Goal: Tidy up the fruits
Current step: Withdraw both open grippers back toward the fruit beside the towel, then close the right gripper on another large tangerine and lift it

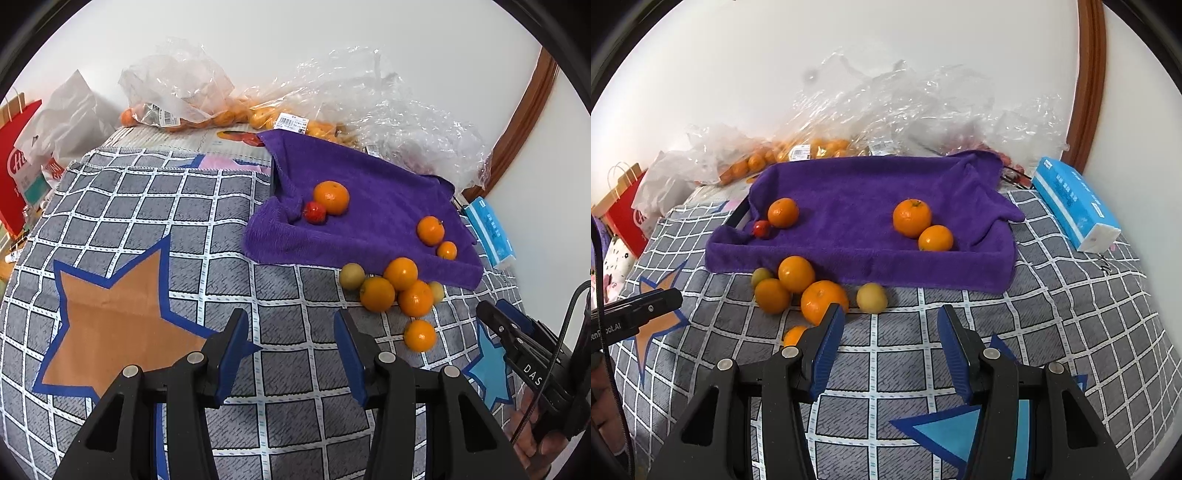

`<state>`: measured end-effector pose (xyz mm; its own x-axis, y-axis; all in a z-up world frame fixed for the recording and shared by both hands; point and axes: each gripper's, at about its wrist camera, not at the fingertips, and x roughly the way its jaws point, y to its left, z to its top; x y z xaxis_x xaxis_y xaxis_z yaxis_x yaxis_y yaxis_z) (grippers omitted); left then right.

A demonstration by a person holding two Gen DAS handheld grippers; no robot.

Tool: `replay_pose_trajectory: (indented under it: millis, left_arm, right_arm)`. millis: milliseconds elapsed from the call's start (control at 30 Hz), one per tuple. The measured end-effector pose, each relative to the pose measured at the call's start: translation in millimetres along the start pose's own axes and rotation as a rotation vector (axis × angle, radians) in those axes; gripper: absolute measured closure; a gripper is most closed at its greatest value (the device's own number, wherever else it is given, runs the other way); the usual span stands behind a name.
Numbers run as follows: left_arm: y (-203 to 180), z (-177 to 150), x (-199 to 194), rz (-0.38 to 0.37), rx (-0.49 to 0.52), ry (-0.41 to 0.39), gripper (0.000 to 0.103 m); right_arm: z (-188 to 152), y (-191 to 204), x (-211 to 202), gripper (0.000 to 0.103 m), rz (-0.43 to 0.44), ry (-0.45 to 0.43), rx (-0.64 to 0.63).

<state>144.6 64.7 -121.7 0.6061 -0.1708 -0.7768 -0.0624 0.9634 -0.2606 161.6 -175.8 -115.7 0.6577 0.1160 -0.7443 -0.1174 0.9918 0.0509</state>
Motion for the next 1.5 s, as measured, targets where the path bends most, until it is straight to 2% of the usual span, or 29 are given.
replay_pose_trajectory:
  millis: [433,667,867,1167,1300,1467,1500]
  left_arm:
    - [-2.7,-3.9,2.1,-0.001,0.021,0.017,0.057]
    - [7.2,-5.7,6.5,0.016,0.006,0.018,0.057]
    - [19.5,-11.6,21.3,0.029,-0.021,0.056,0.056]
    - [24.3,-12.7,30.1,0.047,-0.017,0.070,0.054]
    - [27.4,-12.0,30.0,0.059,-0.017,0.065,0.054]
    - [30.9,-14.4,30.3,0.066,-0.020,0.052,0.054]
    - [30.8,-15.1,30.3,0.068,-0.020,0.046,0.054]
  right_arm:
    - [-2.4,1.8,1.2,0.051,0.011,0.004,-0.011]
    - [-4.5,2.8,3.7,0.051,0.024,0.001,-0.012]
    - [-11.8,8.0,16.0,0.051,0.042,0.024,-0.020]
    - [-23.7,36.8,26.4,0.053,0.168,0.041,-0.052]
    - [-25.3,52.0,36.1,0.054,0.162,0.052,-0.093]
    - [-30.7,56.4,52.9,0.069,0.136,0.091,-0.101]
    - [-31.9,54.6,53.2,0.070,0.143,0.092,-0.099]
